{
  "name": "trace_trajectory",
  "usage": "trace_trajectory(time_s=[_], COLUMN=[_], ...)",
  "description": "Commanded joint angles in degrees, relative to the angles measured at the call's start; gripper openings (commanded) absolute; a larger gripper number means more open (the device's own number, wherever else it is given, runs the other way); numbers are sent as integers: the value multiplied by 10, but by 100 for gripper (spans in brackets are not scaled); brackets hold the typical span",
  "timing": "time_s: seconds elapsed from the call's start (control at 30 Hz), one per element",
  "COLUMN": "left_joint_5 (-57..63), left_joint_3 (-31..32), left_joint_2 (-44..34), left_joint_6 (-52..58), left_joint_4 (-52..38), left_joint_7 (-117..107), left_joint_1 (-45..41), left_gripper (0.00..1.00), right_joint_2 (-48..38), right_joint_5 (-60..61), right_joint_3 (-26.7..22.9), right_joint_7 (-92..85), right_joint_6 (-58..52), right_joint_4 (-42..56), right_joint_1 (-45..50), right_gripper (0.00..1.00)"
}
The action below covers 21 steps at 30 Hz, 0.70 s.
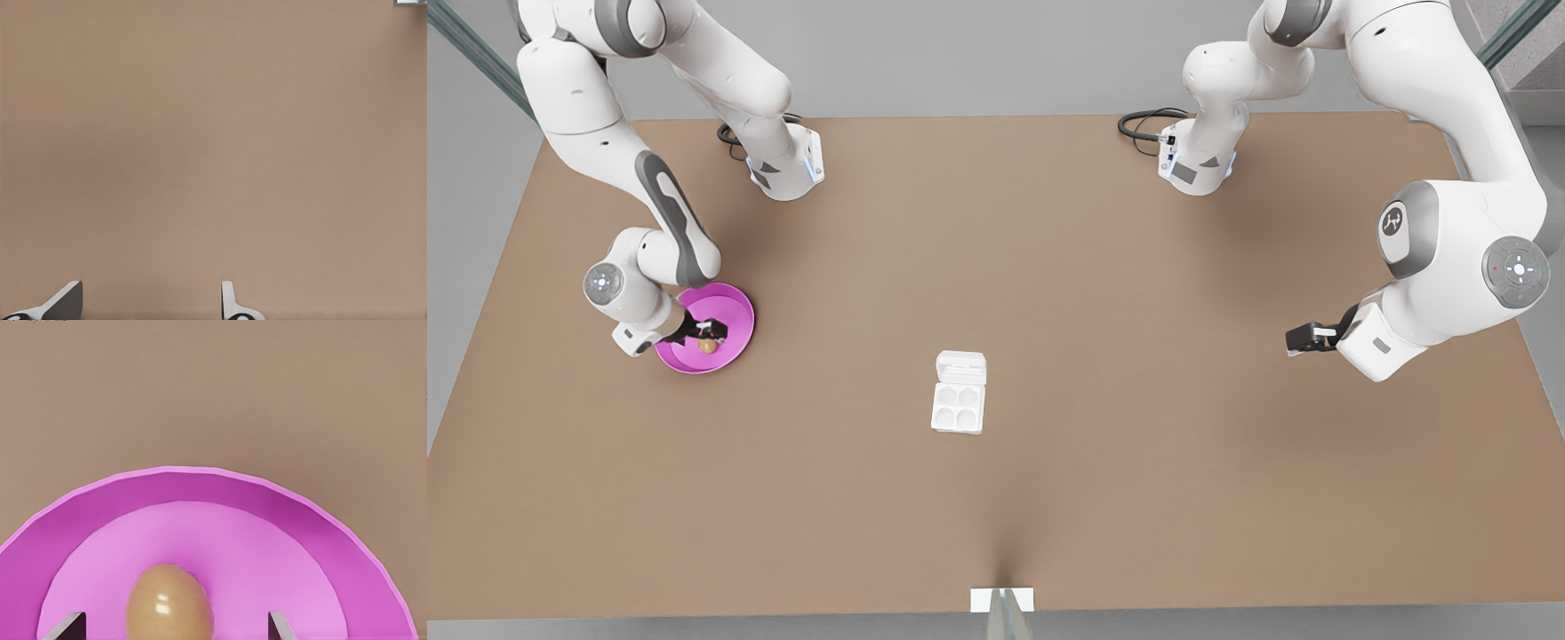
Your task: Pack egg into the box and close the box lid
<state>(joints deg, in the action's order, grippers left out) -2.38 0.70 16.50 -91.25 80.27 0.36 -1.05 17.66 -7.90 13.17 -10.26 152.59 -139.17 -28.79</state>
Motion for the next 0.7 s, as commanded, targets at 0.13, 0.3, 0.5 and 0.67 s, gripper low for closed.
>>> trace_trajectory(time_s=[0.13,0.3,0.5,0.67], left_joint_5=[0,1,0,0], left_joint_3=[0,0,0,0], left_joint_2=[0,0,-1,-1], left_joint_6=[2,5,7,7], left_joint_4=[1,0,1,4], left_joint_7=[0,0,0,0], left_joint_1=[0,0,0,0], left_gripper=[100,100,100,100], right_joint_2=[2,2,3,12], right_joint_5=[4,3,2,2], right_joint_3=[0,0,0,0], right_joint_7=[129,122,124,120], right_joint_6=[0,-1,-1,-2], right_joint_4=[0,0,1,6], right_joint_1=[8,8,8,8], right_gripper=[100,100,92,93])
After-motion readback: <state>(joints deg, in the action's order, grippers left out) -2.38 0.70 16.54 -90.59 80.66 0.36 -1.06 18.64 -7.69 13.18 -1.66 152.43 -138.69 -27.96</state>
